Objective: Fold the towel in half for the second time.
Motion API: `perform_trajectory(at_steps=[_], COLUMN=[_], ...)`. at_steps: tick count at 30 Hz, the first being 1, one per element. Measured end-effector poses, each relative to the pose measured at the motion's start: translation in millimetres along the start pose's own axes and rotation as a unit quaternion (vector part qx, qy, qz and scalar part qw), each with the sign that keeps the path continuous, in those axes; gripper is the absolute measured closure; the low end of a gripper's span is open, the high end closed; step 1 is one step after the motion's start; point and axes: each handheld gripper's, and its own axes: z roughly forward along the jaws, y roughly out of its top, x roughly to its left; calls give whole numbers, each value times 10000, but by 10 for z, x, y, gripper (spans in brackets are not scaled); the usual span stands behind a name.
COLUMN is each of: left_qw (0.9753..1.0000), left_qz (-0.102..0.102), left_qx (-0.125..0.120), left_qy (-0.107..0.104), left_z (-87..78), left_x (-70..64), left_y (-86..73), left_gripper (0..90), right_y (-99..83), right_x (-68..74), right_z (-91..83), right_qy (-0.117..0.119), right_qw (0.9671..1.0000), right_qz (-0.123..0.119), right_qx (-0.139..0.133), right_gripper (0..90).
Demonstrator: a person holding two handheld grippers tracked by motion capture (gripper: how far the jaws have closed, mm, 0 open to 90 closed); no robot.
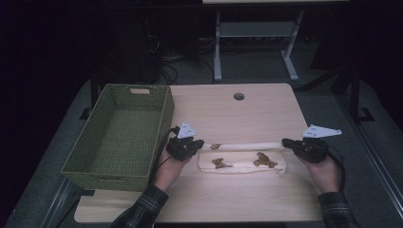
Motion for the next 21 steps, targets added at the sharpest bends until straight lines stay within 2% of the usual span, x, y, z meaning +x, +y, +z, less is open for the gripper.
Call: perform_trajectory(at_steps=[10,15,21], left_qw=[9996,9994,9982], left_qz=[162,143,189], left_qx=[183,227,463], left_qy=[-153,-241,-344], left_z=[-32,-27,31], left_x=[-114,-137,-175], left_y=[-118,-152,-234], left_gripper=[882,882,882], right_y=[-128,-193,-263], right_x=[147,190,228], right_z=[-98,-132,-111], right_qy=[45,76,103], right_qw=[9996,9995,9990], right_qz=[-203,-196,-207], right_qx=[175,240,378], right_gripper=[877,876,875])
